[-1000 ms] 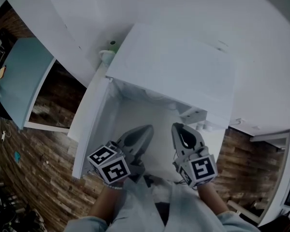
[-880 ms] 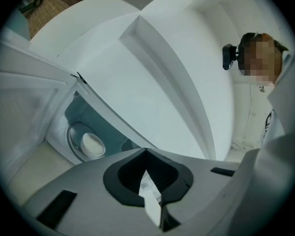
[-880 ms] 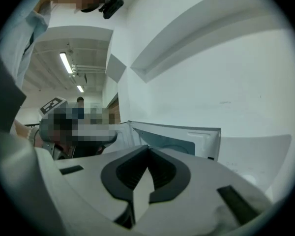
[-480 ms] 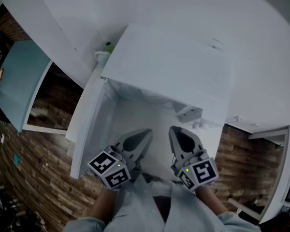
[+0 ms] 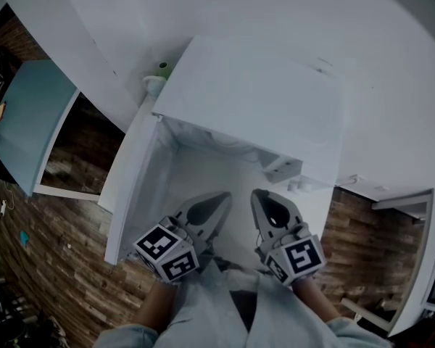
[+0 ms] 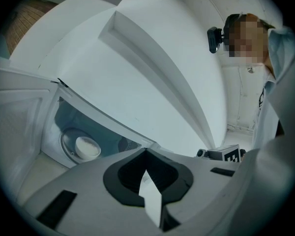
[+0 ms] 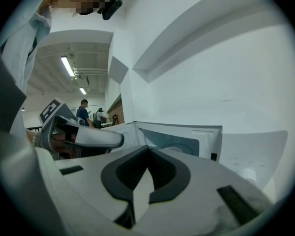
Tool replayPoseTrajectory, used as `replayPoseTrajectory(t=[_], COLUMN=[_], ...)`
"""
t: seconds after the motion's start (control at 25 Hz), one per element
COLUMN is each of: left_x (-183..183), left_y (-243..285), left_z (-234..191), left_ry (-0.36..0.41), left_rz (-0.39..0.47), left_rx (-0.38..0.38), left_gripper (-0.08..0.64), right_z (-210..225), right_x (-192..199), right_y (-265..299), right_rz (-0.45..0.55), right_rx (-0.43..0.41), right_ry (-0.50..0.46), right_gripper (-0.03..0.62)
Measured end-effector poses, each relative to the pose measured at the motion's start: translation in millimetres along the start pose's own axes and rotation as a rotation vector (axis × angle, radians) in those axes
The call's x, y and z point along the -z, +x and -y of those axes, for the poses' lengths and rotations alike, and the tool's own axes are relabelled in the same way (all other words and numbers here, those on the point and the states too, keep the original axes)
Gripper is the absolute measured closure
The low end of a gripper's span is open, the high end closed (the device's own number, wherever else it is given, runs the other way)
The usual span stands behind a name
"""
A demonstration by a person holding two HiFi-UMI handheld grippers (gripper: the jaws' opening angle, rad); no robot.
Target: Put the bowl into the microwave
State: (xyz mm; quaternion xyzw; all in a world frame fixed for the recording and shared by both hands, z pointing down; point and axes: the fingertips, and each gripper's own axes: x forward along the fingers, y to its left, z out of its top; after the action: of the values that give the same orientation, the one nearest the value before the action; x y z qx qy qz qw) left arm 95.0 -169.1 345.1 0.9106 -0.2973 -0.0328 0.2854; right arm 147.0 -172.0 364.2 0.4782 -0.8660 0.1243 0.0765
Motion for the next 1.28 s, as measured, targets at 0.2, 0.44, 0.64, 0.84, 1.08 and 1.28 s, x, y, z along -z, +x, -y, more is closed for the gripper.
replayPoseTrajectory(t=[0.2,0.44,0.64,0.84,1.08,1.28], left_x=[1.4,4.5,6.7,9.0,6.6,7.9], left_y=[2.0,4.1,3.5,1.5,2.0,1.9], left_z=[4.4,5.7,6.0,6.0,7.6,7.6], left_ry=[-0.001,-0.004,-0.004,-0.008,-0.011,-0.013], left_rz=[-0.005,-0.011,-0.012,-0.015,-0.011,-0.018], left_rx=[0.008,0.013,0.011,0.017,0.014,0.018], left_gripper=[0.561,0.561,0.561,0.561,0.561,0.561], right_z=[0.4,3.1,1.7,-1.5,-3.5,-6.3], right_x=[-0.4,0.5,2.2,1.6,3.1,2.7], right_y=[-1.7,-3.4,-3.7,-2.2,-1.7,-1.5], right_rz=[-0.003,-0.006,-0.012,-0.013,-0.023,-0.018], right_rx=[-0.002,0.003,-0.003,-0.010,-0.013,-0.022], right_ry=[-0.015,-0.017,-0.020,-0.029,-0.027,-0.026], right_gripper=[0.589,0.591,0.590,0.589,0.590,0.589])
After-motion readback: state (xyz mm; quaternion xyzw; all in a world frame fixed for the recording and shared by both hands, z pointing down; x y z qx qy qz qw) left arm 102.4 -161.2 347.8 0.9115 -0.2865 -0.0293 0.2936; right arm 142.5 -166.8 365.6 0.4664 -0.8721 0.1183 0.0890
